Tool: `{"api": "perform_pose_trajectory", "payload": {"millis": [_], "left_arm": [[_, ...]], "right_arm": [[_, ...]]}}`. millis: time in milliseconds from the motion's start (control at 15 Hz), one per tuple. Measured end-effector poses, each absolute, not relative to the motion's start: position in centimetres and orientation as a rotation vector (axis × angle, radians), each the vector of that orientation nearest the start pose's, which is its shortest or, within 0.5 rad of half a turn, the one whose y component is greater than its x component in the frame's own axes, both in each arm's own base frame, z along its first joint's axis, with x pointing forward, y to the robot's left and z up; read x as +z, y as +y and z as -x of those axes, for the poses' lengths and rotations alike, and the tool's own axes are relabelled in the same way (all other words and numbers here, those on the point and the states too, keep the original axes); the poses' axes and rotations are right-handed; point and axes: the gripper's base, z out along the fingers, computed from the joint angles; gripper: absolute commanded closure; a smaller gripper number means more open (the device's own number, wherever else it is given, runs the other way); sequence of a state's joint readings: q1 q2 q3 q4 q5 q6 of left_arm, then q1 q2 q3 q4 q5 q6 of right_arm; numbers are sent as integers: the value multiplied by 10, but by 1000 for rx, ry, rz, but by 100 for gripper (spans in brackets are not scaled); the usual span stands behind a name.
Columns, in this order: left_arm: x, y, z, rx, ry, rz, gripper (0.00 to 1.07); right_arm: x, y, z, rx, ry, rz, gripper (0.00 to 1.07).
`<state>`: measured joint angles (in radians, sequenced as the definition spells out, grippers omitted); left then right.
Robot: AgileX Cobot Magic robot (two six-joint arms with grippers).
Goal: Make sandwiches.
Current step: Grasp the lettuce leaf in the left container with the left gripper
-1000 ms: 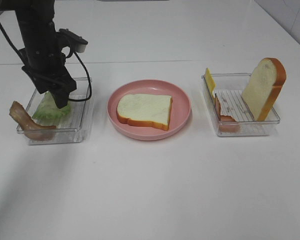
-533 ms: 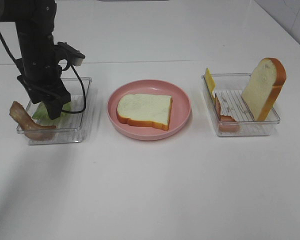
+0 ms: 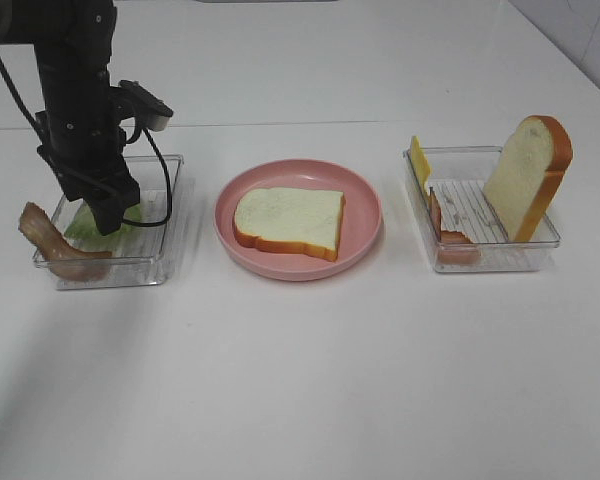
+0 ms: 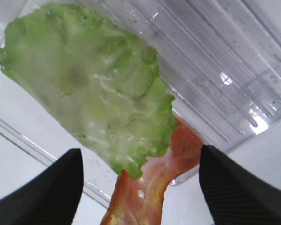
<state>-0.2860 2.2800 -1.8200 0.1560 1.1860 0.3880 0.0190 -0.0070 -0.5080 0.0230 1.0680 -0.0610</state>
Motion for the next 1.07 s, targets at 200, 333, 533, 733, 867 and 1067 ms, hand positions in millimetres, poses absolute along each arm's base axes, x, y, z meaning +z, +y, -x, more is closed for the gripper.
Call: {"api": "perform_pose_trajectory", "payload": {"millis": [200, 333, 533, 733, 867, 1067], "left_arm": [[152, -118, -441, 257, 2910, -1141, 39], [152, -121, -440, 301, 2900, -1153, 39], [153, -131, -438, 357, 2879, -1176, 39], [154, -138, -435, 447, 2890, -1130, 39], [154, -138, -435, 447, 2896, -1116, 39], [147, -137, -430, 477, 2914, -1133, 39]], "right_arm": [[279, 2, 7, 1, 2035, 83, 31], [279, 2, 7, 1, 2035, 83, 31], [279, 2, 7, 1, 2035, 83, 31], [279, 2, 7, 1, 2035, 83, 31], [279, 2, 7, 1, 2035, 83, 31], [279, 2, 7, 1, 2035, 83, 31]]}}
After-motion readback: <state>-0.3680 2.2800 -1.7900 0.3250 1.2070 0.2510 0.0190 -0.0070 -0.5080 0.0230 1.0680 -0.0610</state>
